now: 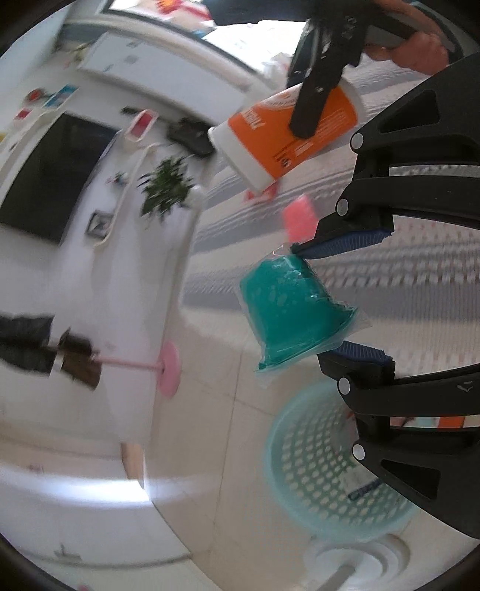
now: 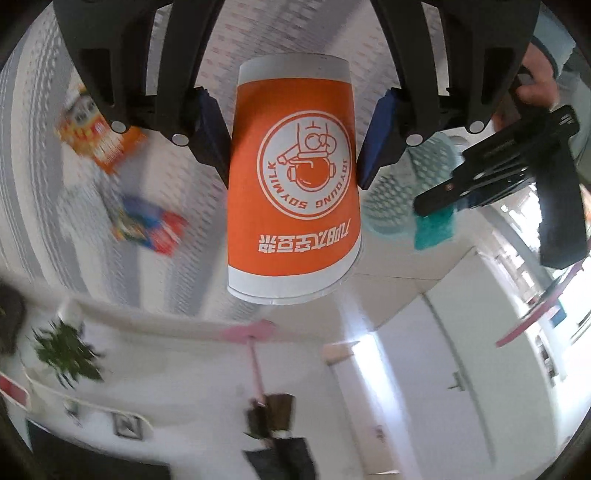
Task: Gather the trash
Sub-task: 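Carry the teal packet and orange cup over the basket and open both tools, then grasp the pink packet with the left tool while the right tool grasps the orange snack bag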
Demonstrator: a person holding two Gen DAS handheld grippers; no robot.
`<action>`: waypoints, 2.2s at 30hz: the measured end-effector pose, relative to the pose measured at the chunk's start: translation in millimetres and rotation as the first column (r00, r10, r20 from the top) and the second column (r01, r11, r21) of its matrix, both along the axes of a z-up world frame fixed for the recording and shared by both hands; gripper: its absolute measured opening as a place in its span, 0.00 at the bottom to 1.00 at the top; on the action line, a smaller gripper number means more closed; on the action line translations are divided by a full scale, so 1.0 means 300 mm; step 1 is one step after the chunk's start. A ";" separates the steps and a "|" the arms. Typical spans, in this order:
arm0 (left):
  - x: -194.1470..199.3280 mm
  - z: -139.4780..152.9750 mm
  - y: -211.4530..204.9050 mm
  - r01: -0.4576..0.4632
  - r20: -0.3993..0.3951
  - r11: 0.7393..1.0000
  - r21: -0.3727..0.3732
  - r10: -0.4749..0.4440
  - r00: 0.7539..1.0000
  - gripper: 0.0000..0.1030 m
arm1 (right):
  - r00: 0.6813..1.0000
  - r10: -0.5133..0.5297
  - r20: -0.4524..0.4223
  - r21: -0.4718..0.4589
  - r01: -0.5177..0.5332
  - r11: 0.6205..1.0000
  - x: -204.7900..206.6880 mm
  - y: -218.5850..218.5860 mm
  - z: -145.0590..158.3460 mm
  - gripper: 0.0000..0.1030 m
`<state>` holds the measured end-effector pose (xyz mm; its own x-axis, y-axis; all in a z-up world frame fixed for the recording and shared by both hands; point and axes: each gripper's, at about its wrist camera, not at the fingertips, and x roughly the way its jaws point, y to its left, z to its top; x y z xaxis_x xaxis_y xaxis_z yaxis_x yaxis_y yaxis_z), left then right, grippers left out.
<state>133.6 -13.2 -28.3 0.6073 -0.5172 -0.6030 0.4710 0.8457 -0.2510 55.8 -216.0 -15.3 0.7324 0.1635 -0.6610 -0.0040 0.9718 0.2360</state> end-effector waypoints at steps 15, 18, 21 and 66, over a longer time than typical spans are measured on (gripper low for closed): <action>0.173 -0.089 0.453 -0.340 -0.261 0.940 -0.036 0.319 0.911 0.40 | 0.985 0.166 -0.046 -0.020 -0.167 0.986 0.333 0.479 0.004 0.62; 0.207 -0.166 0.514 -0.371 -0.368 0.925 -0.078 0.319 0.874 0.40 | 0.982 0.163 -0.093 0.034 -0.160 0.986 0.398 0.518 -0.050 0.62; 0.219 -0.185 0.532 -0.399 -0.367 0.916 -0.035 0.360 0.858 0.47 | 0.979 0.154 -0.137 0.071 -0.145 0.987 0.446 0.543 -0.110 0.63; 0.024 -0.063 -0.362 0.231 -0.062 0.971 0.066 -0.227 0.972 0.56 | 0.935 -0.354 0.026 -0.106 0.355 0.929 -0.193 -0.401 -0.042 0.46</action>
